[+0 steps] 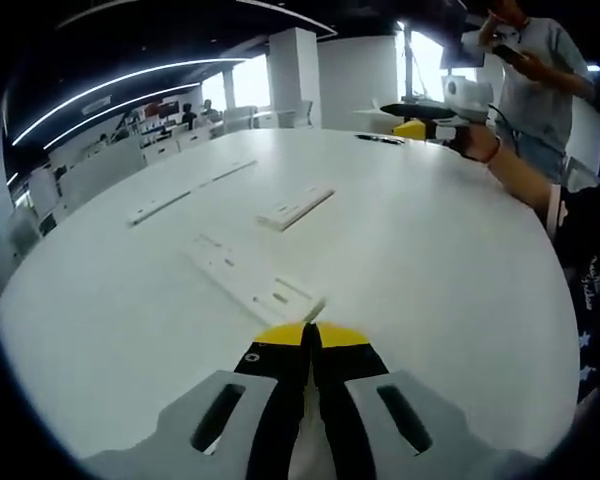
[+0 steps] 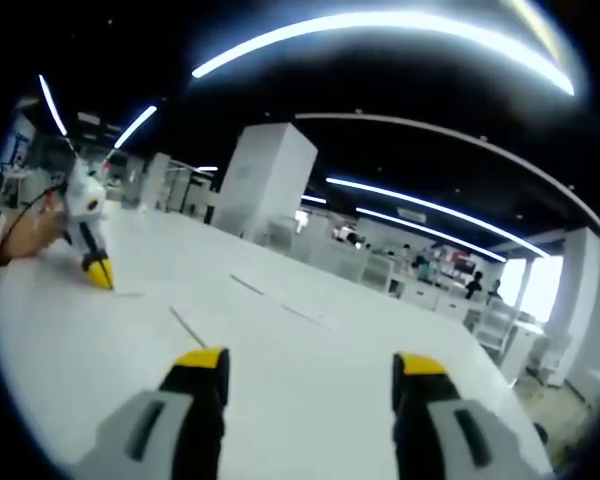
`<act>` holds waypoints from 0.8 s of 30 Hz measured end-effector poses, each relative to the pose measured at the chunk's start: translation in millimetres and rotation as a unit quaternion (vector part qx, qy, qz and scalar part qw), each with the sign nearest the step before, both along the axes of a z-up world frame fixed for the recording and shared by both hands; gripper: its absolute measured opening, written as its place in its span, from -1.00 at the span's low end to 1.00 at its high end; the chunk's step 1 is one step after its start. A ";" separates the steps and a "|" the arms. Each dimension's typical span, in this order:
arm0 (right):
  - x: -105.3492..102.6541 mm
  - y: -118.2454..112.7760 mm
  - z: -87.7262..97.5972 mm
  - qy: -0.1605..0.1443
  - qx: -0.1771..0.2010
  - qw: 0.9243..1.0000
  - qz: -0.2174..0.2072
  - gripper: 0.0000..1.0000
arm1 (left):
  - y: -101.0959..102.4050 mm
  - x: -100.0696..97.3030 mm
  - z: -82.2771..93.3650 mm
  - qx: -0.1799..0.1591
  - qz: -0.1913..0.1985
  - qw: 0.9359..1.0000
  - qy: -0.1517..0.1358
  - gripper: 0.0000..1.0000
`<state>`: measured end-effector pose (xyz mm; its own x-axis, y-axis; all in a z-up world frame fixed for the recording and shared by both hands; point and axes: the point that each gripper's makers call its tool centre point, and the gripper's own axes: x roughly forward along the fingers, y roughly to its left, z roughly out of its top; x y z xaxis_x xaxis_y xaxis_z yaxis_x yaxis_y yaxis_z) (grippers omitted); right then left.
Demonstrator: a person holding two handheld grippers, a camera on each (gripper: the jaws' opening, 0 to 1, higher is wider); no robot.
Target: Locate the socket holder cover, grip the socket holder cover, clip it into the socket holder slot.
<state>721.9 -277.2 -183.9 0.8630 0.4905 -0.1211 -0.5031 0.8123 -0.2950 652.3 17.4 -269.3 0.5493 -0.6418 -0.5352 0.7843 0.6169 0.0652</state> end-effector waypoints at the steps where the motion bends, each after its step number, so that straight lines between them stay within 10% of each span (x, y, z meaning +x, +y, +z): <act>1: 0.2 -0.3 0.1 0.000 0.000 1.000 0.000 0.34 | -0.1 -0.1 0.0 0.000 -0.001 1.000 -0.001 -0.94; 24: 3.0 -1.9 0.7 -0.001 -0.001 1.000 -0.001 0.34 | -0.7 5.9 0.0 0.003 0.001 1.000 -0.018 -0.94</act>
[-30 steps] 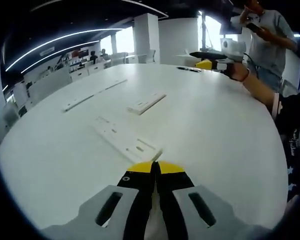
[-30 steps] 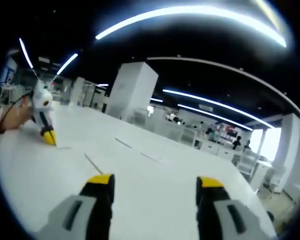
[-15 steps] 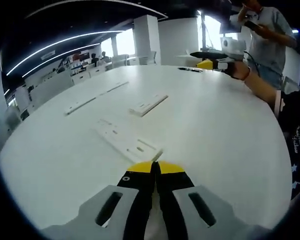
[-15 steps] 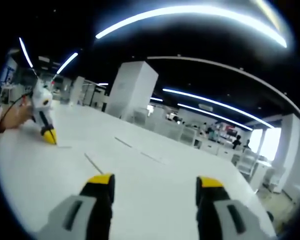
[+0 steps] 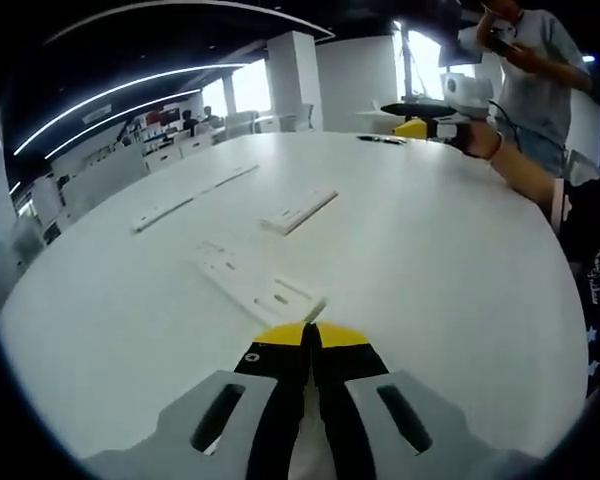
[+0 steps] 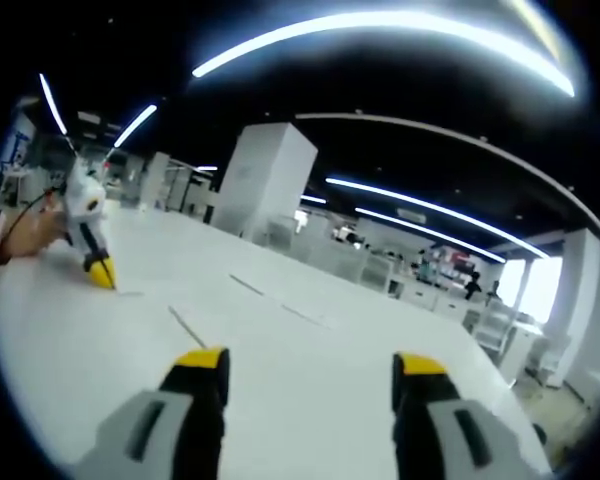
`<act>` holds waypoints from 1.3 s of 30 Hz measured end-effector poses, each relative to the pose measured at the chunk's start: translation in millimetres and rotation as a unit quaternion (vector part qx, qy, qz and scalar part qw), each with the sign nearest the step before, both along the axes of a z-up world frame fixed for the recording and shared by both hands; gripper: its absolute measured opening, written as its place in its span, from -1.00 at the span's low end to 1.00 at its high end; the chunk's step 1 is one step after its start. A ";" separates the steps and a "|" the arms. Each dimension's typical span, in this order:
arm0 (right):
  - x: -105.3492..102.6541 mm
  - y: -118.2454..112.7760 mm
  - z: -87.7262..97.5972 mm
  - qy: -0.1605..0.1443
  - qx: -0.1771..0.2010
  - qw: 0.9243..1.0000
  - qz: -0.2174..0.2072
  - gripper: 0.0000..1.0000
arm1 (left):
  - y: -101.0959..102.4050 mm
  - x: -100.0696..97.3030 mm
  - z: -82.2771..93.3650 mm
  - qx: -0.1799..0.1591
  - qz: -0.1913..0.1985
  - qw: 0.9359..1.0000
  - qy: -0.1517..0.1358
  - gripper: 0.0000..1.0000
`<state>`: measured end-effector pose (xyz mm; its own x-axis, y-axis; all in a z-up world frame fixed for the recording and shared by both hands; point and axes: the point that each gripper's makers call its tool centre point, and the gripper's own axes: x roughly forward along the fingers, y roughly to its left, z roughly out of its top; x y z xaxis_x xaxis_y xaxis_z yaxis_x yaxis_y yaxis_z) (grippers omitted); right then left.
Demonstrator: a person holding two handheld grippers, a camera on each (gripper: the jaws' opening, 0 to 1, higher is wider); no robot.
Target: Locate the socket holder cover, grip the socket holder cover, clip it into the socket holder slot.
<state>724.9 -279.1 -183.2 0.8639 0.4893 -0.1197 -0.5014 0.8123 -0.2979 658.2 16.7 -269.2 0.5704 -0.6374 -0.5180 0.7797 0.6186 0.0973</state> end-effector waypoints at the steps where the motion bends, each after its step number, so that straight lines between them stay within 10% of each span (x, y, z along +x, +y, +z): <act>1: -0.2 0.2 -0.3 0.000 0.000 1.000 0.000 0.34 | -0.1 0.2 0.0 0.000 0.000 1.000 -0.001 -0.94; 39: -1.6 3.0 -1.6 0.003 -0.007 1.000 0.005 0.34 | -2.9 10.0 1.0 0.001 0.013 1.000 -0.021 -0.94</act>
